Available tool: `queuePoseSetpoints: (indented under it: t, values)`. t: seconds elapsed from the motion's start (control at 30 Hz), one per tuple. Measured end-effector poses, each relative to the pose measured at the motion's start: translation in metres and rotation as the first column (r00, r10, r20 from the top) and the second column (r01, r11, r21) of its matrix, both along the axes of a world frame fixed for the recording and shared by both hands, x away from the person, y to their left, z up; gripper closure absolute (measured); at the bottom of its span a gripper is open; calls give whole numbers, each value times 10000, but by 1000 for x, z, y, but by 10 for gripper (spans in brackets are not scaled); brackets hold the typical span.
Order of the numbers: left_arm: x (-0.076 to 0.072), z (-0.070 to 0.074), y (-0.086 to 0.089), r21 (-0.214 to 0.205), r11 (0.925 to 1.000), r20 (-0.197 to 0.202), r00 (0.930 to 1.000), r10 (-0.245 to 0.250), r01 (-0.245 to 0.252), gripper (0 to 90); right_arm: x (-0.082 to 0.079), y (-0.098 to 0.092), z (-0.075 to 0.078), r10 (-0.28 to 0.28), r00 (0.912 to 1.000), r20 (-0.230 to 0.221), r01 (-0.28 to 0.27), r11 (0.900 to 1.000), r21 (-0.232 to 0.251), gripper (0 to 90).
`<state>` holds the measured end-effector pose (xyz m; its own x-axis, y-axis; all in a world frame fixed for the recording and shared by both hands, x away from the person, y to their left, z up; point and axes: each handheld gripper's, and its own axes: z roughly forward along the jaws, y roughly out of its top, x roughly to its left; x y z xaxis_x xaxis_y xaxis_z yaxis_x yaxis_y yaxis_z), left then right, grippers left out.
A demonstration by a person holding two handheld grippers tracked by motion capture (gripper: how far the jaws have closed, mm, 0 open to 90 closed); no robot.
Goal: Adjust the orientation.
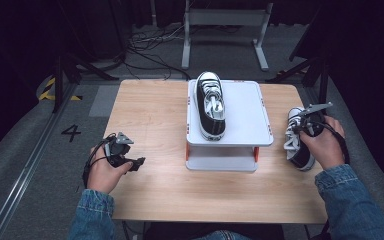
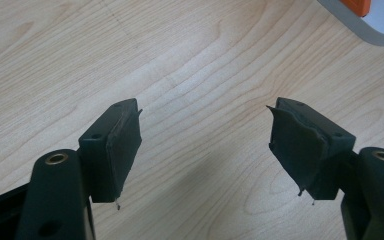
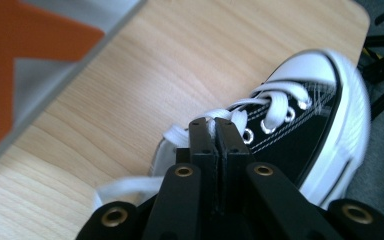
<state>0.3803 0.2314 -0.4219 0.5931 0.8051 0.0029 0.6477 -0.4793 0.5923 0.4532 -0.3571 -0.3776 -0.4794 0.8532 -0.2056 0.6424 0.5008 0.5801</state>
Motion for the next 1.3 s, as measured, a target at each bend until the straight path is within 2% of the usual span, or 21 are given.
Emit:
queuePoseSetpoints:
  t: [0.07,0.13,0.17,0.23,0.27,0.33,0.4,0.53,0.57,0.6,0.7,0.77,0.87,0.93,0.97,1.0,1.03,1.07,1.17,1.23,1.3]
  values:
    - [0,0,-1,30,10000,-16,10000,-46,46,286,-4,-2,6,36,9997,234,-41,9997,222,881]
    - [1,0,-1,21,10000,-63,10000,-62,62,285,-8,-2,9,220,9991,366,-250,9962,836,882]
    - [1,0,-1,34,10000,-56,10000,-70,70,285,-11,-1,9,378,9986,370,-419,9925,1149,881]
    - [2,0,-2,76,9999,-21,10000,-93,93,284,-15,2,7,693,9970,359,-739,9860,1493,881]
    - [2,-1,-3,-68,10000,-57,10000,-54,54,284,-17,3,6,832,9960,330,-876,9823,1653,881]
    - [2,-1,-3,9,10000,-81,9999,-97,97,283,-21,6,2,1088,9940,136,-1095,9763,1866,880]
    - [2,-1,-4,26,9999,-113,9999,-103,103,283,-23,7,-2,942,9954,-156,-915,9878,1260,877]
    - [3,-1,-4,28,9999,-85,9998,-157,157,282,-23,-1,-10,569,9968,-563,-492,9904,1292,870]
    - [3,-1,-4,35,9999,-84,9998,-156,156,282,-23,-3,-11,513,9964,-673,-401,9866,1581,866]
    - [3,-1,-5,50,9999,-79,9998,-154,154,281,-24,-5,-11,487,9963,-703,-364,9854,1666,861]
    - [3,-1,-5,58,9999,-97,9999,-143,143,281,-25,-8,-8,659,9962,-565,-561,9854,1605,806]
    - [3,-2,-5,27,9999,-161,9998,-97,97,280,-27,-10,-3,733,9971,-181,-692,9832,1690,759]
    - [3,-2,-6,8,9999,-195,9997,-115,115,279,-30,-12,3,815,9965,-191,-770,9819,1731,722]
    - [5,-3,-6,8,9998,-148,9997,-204,204,279,-33,-13,5,871,9961,-169,-831,9828,1651,686]
    - [5,-2,-6,111,9998,-146,9998,-160,161,278,-37,-14,6,1020,9946,-196,-977,9830,1552,641]
    - [6,-3,-7,-3,9999,-244,9996,-136,136,277,-40,-14,6,1115,9936,-200,-1075,9839,1430,621]
    - [6,-3,-7,-3,9999,-244,9996,-136,136,277,-40,-14,6,1115,9936,-200,-1075,9839,1430,621]
    - [8,-4,-8,24,9998,-215,9995,-215,216,277,-46,-12,5,1307,9911,-262,-1269,9853,1148,612]
    - [10,-5,-13,73,9996,-382,9989,-263,266,278,-53,-9,5,1615,9860,-422,-1578,9841,812,632]
    - [11,-6,-14,59,9993,-361,9987,-359,361,280,-55,-8,4,1699,9845,-447,-1660,9829,795,633]
    - [12,-6,-15,44,9992,-403,9984,-388,390,279,-56,-5,0,2008,9777,-619,-1953,9770,855,619]
